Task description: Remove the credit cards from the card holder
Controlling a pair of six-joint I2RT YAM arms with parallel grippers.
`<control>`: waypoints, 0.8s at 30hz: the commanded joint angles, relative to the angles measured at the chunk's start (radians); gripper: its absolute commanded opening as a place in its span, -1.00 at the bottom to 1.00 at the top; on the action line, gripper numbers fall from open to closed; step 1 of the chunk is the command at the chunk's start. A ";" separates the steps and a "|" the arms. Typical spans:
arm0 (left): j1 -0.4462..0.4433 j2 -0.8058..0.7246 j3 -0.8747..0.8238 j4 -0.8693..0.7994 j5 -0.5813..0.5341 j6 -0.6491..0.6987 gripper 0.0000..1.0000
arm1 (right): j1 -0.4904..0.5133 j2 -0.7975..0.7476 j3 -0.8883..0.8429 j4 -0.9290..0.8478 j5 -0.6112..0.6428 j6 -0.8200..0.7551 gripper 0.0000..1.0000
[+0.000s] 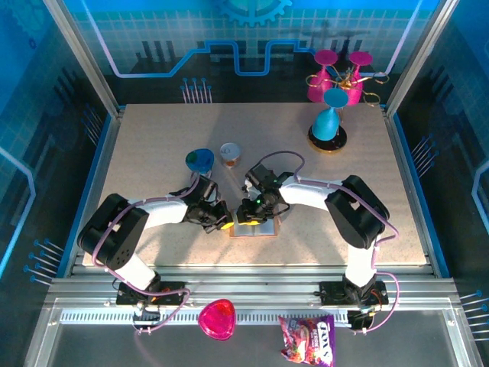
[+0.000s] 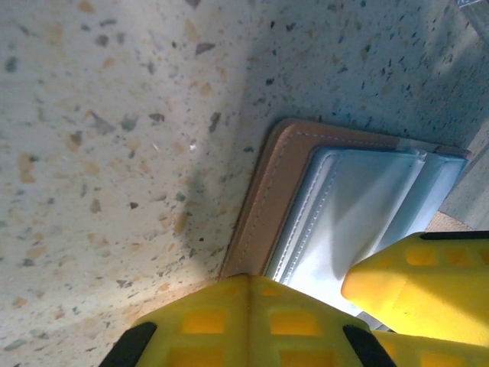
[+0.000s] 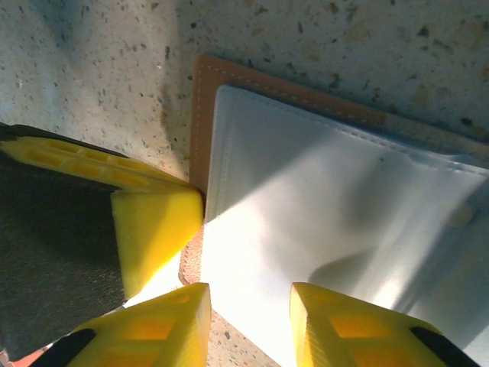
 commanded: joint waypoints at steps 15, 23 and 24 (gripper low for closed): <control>-0.005 0.009 -0.017 -0.035 -0.002 0.002 -0.99 | -0.008 -0.003 0.014 -0.113 0.084 -0.040 -0.34; -0.004 0.017 -0.008 -0.039 -0.001 0.003 -0.99 | -0.035 -0.043 -0.030 -0.073 0.060 -0.023 -0.35; -0.004 0.019 -0.008 -0.038 -0.001 0.004 -0.99 | -0.038 -0.047 -0.035 -0.069 0.057 -0.021 -0.35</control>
